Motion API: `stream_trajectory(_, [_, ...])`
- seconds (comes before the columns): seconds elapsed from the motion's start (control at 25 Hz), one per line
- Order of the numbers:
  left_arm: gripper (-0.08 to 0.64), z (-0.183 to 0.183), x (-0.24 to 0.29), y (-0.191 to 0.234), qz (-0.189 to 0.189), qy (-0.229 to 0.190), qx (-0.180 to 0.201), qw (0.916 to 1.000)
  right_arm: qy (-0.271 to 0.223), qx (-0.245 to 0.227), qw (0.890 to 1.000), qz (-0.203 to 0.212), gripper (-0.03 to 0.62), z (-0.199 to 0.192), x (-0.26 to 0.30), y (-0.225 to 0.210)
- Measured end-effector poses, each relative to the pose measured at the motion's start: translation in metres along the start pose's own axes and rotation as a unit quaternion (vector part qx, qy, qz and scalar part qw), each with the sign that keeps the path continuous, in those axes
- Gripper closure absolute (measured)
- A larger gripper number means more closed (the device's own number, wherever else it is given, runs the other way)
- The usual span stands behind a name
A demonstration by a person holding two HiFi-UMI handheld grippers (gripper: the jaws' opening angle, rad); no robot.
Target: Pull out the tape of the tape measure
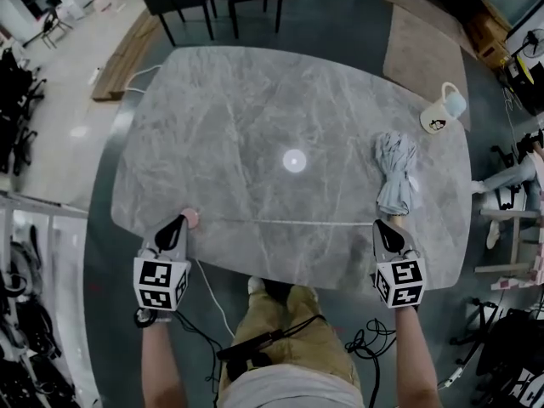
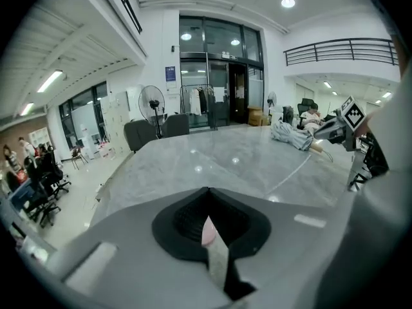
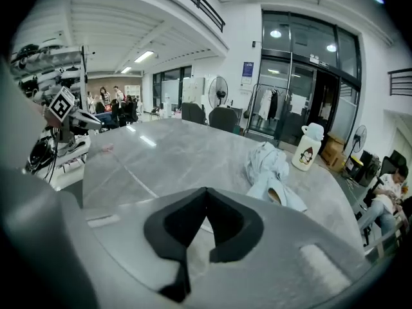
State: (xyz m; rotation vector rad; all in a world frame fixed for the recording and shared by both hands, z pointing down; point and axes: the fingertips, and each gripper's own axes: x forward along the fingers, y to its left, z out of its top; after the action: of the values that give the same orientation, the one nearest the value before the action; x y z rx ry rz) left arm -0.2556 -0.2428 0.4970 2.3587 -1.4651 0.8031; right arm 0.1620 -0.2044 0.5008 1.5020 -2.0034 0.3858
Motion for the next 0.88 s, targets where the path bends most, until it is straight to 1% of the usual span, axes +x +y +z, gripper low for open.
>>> stream_trajectory(0.24, [0.548,0.039,-0.026,-0.029,0.002,-0.041,0.006,0.9991,-0.049,-0.004,0.999,0.02,0.597,0.038,-0.02,0.018])
stream_trajectory(0.48, [0.548,0.076,-0.052,-0.056,0.004,-0.077,-0.005,0.997,-0.088,-0.021,0.995,0.04,0.597,0.072,-0.046,0.035])
stream_trajectory(0.88, [0.548,0.119,-0.099,-0.091,0.007,-0.124,0.015,0.9921,-0.155,-0.037,0.985,0.065,0.597,0.119,-0.096,0.056])
